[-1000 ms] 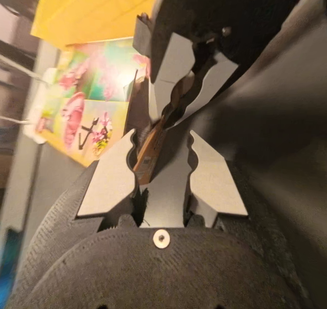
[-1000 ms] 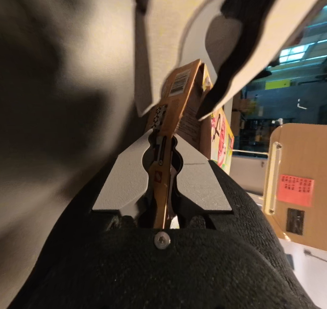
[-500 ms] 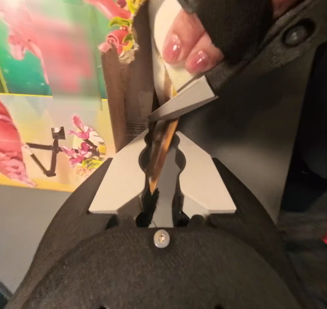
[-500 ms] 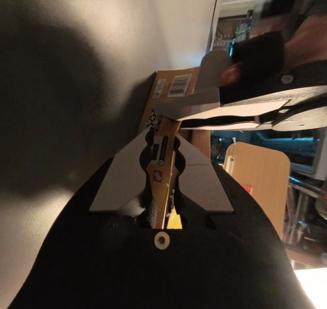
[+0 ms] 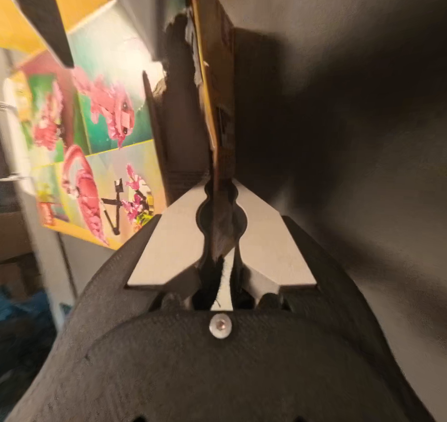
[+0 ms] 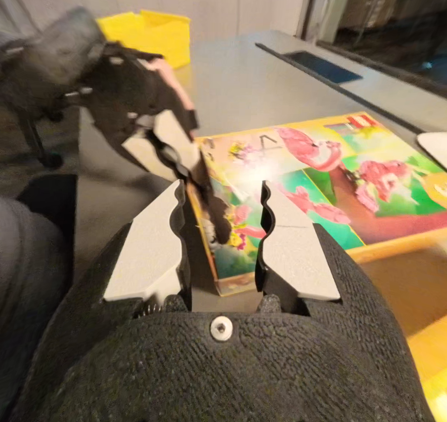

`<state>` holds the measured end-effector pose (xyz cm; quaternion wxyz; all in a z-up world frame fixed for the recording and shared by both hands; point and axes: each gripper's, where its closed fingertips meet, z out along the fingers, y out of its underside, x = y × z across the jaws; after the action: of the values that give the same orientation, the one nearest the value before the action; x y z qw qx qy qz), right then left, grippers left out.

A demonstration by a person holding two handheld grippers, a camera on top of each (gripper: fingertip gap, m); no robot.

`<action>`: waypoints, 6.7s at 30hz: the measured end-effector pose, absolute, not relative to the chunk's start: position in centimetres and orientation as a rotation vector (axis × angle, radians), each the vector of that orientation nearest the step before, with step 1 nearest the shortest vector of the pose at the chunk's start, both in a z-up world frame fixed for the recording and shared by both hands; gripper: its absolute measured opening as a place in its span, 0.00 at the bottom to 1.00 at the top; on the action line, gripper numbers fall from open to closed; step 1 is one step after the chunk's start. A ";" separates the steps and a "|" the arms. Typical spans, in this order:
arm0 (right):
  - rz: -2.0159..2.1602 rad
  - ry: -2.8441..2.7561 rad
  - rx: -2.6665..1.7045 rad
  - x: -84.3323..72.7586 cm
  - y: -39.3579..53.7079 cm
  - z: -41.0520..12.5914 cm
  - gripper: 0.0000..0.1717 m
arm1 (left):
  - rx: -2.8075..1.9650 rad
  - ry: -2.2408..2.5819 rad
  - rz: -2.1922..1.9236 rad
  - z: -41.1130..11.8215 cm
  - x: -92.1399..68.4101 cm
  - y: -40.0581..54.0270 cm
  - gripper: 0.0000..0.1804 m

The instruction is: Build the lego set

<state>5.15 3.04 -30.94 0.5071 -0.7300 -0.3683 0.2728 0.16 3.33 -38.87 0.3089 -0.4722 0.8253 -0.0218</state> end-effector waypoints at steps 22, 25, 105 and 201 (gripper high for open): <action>0.709 -1.392 -2.056 2.9 -3.0 -33.6 0.31 | -0.834 1.788 0.444 -38.3 0.7 2.8 0.12; 0.533 -1.389 -2.081 2.6 -2.3 -34.9 0.34 | -0.852 1.778 0.450 -38.3 0.8 2.8 0.12; 0.496 -1.240 -2.191 -2.1 1.5 -36.5 0.38 | -0.781 1.819 0.417 -36.8 -2.5 3.8 0.09; 1.184 -0.655 -2.358 1.4 5.8 -34.0 0.00 | -0.361 1.497 0.733 -33.7 -2.5 3.9 0.11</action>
<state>1.42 5.80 -34.00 0.2100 -0.8480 -0.2357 0.4258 -2.46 3.93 -33.74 0.6579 -0.1595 0.6610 0.3237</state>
